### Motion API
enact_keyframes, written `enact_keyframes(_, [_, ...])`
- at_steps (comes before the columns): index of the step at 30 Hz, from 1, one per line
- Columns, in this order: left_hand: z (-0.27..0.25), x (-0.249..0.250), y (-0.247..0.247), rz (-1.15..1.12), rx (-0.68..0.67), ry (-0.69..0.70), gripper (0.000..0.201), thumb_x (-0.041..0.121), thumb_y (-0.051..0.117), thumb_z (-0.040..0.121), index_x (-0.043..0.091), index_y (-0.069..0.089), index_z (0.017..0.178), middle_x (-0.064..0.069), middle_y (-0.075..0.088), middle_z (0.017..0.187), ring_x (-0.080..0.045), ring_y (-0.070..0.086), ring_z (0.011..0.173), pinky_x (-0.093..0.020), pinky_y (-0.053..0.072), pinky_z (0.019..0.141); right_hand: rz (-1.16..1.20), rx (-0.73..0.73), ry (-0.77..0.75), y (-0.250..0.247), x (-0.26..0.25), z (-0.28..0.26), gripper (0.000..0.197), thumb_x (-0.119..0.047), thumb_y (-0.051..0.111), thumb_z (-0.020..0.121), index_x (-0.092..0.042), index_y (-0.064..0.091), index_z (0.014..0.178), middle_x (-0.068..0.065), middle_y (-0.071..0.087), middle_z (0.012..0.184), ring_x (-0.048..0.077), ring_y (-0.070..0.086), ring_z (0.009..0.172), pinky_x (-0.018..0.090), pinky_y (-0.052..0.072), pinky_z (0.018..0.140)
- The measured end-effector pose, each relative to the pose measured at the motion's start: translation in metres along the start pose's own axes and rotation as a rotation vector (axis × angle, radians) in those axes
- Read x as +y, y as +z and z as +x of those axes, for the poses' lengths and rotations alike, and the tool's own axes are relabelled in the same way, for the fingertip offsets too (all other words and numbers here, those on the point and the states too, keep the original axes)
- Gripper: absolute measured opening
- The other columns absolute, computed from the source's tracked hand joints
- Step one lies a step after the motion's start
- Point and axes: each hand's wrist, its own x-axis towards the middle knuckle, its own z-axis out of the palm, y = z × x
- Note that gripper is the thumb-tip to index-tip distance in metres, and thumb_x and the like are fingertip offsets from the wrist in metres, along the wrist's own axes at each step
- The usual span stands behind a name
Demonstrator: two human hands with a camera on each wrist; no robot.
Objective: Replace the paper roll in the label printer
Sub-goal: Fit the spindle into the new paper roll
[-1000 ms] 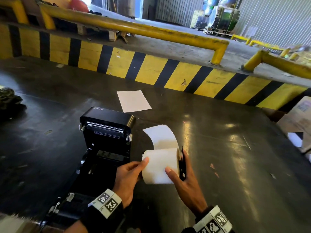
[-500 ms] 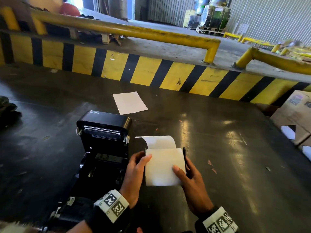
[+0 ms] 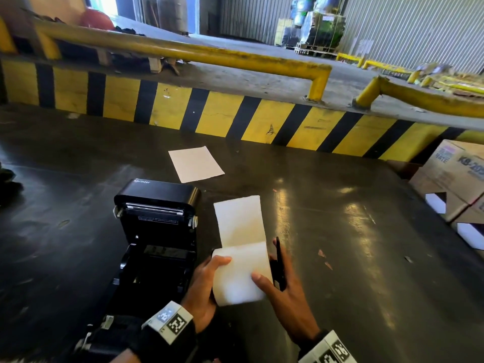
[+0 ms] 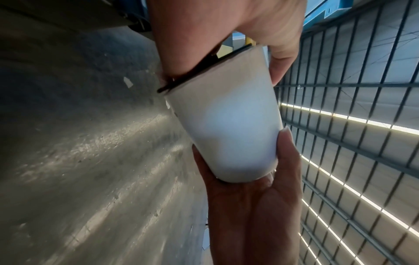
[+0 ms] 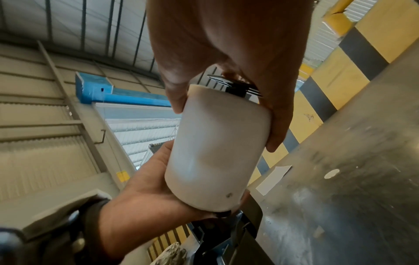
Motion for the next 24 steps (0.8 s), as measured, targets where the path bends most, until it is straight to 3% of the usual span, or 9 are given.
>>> enact_keyframes(3, [0.002,0.000,-0.001,0.000,0.022,0.035,0.068,0.030,0.076,0.051,0.011,0.062,0.115,-0.024,0.066,0.111,-0.043,0.062,0.103,-0.055,0.053,0.087,-0.049,0.000,-0.004,0.004,-0.005,-0.001,0.084,-0.068,0.075,0.052,-0.064,0.026,0.120,-0.005,0.042,0.142,0.015,0.051,0.123,0.036,0.052,0.097])
enact_keyframes(7, [0.001,0.003,-0.006,0.037,0.018,0.129,0.061,0.020,0.073,0.056,0.016,0.061,0.116,-0.019,0.069,0.106,-0.038,0.066,0.097,-0.042,0.057,0.068,0.006,-0.028,0.067,0.008,-0.012,0.002,0.075,-0.057,0.077,0.055,-0.062,0.034,0.116,-0.004,0.051,0.135,0.017,0.056,0.117,0.043,0.052,0.096])
enact_keyframes(11, [0.002,0.004,-0.010,0.092,0.052,0.188,0.058,0.023,0.072,0.058,0.025,0.061,0.114,-0.013,0.068,0.112,-0.033,0.064,0.101,-0.046,0.057,0.077,0.072,-0.061,0.122,0.007,-0.024,0.002,0.073,-0.044,0.079,0.057,-0.049,0.044,0.120,-0.010,0.060,0.121,0.015,0.060,0.110,0.045,0.051,0.097])
enact_keyframes(14, [0.003,0.005,-0.012,0.216,0.055,0.299,0.056,0.016,0.070,0.071,0.025,0.054,0.124,-0.007,0.063,0.119,-0.017,0.061,0.103,-0.018,0.055,0.065,0.018,-0.078,0.182,0.006,-0.031,0.004,0.068,-0.039,0.074,0.062,-0.045,0.039,0.120,-0.008,0.057,0.126,0.015,0.056,0.116,0.048,0.046,0.103])
enact_keyframes(15, [0.003,0.007,-0.012,0.229,0.043,0.318,0.058,0.013,0.070,0.075,0.023,0.051,0.129,-0.004,0.061,0.120,-0.013,0.060,0.102,-0.014,0.053,0.061,0.007,-0.079,0.203,0.005,-0.034,0.005,0.070,-0.037,0.074,0.066,-0.044,0.035,0.124,-0.007,0.055,0.128,0.017,0.054,0.118,0.049,0.044,0.105])
enact_keyframes(16, [0.003,0.007,-0.011,0.242,0.019,0.335,0.063,0.014,0.072,0.075,0.023,0.048,0.132,-0.002,0.060,0.122,-0.012,0.059,0.103,-0.013,0.053,0.060,0.003,-0.090,0.220,0.003,-0.034,0.007,0.068,-0.033,0.074,0.072,-0.044,0.034,0.126,-0.007,0.056,0.126,0.017,0.054,0.118,0.049,0.043,0.105])
enact_keyframes(19, [0.002,0.012,-0.012,0.280,-0.032,0.365,0.087,0.039,0.074,0.055,0.028,0.043,0.136,0.003,0.057,0.128,-0.015,0.058,0.112,-0.021,0.056,0.069,-0.005,-0.122,0.226,0.000,-0.039,0.010,0.057,-0.027,0.073,0.079,-0.041,0.040,0.123,-0.012,0.058,0.119,0.010,0.055,0.110,0.046,0.044,0.105])
enact_keyframes(22, [0.005,0.015,-0.010,0.225,-0.031,0.340,0.090,0.047,0.072,0.050,0.030,0.044,0.134,0.000,0.057,0.128,-0.019,0.058,0.113,-0.026,0.058,0.069,-0.088,-0.097,0.179,0.000,-0.037,0.009,0.098,-0.046,0.078,0.065,-0.040,0.022,0.145,-0.008,0.048,0.139,0.014,0.049,0.124,0.045,0.042,0.107])
enact_keyframes(24, [0.006,0.016,-0.007,0.150,-0.029,0.288,0.092,0.049,0.075,0.051,0.025,0.045,0.134,-0.007,0.059,0.127,-0.025,0.061,0.110,-0.028,0.058,0.066,-0.130,-0.101,0.124,0.000,-0.036,0.009,0.109,-0.048,0.078,0.067,-0.042,0.005,0.148,-0.011,0.040,0.144,0.007,0.048,0.121,0.025,0.048,0.100])
